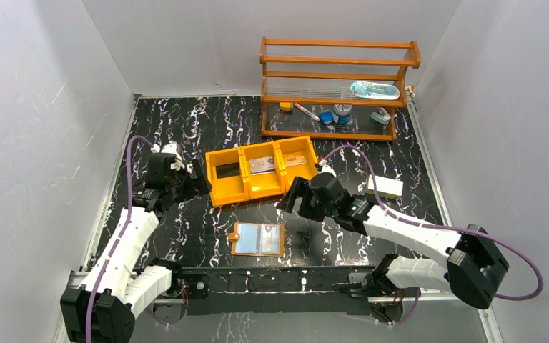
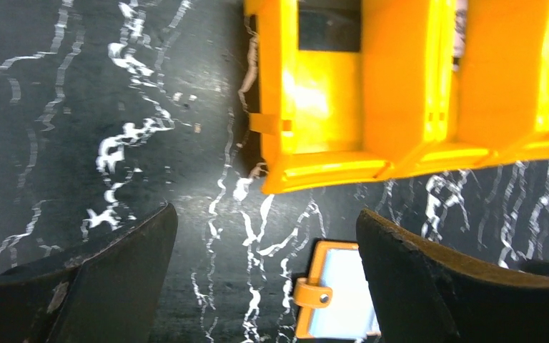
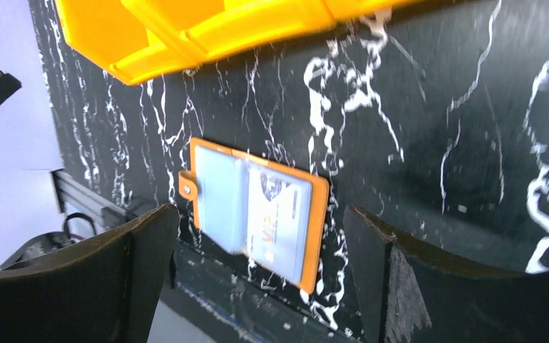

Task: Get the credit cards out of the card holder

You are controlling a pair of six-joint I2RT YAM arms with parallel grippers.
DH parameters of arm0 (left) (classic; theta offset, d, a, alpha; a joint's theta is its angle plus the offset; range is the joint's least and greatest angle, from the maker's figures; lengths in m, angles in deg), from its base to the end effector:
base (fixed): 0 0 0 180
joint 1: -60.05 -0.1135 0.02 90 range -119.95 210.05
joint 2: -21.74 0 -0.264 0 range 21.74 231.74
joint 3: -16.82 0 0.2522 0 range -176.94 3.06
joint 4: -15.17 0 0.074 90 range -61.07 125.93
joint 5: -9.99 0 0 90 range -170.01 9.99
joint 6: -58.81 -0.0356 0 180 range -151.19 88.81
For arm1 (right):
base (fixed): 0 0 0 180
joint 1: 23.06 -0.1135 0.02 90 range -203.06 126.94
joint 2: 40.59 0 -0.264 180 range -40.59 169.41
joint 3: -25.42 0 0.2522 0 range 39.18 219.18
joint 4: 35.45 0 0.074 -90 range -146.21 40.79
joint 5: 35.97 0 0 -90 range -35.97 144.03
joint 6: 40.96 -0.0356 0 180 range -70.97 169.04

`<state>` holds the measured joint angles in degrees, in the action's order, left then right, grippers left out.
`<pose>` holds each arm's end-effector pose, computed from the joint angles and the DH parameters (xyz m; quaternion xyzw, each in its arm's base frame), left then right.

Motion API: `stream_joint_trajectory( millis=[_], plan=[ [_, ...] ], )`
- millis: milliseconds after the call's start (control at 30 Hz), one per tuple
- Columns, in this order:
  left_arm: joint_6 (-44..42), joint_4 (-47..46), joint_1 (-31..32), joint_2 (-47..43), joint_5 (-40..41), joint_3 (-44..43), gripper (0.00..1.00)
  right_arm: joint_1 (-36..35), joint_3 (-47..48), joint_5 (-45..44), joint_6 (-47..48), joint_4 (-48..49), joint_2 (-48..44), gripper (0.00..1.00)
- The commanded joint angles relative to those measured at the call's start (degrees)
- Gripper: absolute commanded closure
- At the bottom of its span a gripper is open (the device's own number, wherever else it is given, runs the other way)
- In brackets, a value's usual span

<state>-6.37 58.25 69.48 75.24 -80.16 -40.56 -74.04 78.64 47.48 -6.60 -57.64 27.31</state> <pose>0.1968 -0.0328 0.2735 -0.1204 0.8953 -0.1274 0.4096 0.1619 0.1933 0.2286 0.0618 0.8912 0.3275 0.3077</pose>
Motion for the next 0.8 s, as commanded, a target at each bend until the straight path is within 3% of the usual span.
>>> stream_joint_trajectory(
  millis=[0, 133, 233, 367, 500, 767],
  plan=[
    [0.34, -1.20, -0.32, 1.21, -12.07, -1.69, 0.06, 0.01, -6.13, 4.50, -11.83, 6.10, -4.16, 0.07],
    [1.85, -2.29, -0.22, 3.73, -25.22, -2.55, 0.08, 0.00, -9.37, 6.33, -13.40, 8.13, -5.34, 0.09],
    [2.35, -2.34, 1.65, 4.90, -28.97, -2.44, 0.11, 0.00, -8.81, 6.84, -12.63, 8.41, -4.35, 0.14],
    [3.04, -2.34, 11.79, 5.08, -22.65, -2.43, 0.15, -0.08, -6.30, 7.82, -11.86, 6.98, -1.11, 0.28],
    [5.88, -2.58, 21.56, 6.84, -17.78, -1.97, 0.25, -0.20, -4.90, 7.93, -11.42, 6.05, 1.04, 0.40],
    [9.91, -7.85, 31.19, 10.07, -16.32, 0.88, 0.43, -2.79, -4.51, 9.45, -11.25, 8.07, 3.88, 0.54]
  ],
)
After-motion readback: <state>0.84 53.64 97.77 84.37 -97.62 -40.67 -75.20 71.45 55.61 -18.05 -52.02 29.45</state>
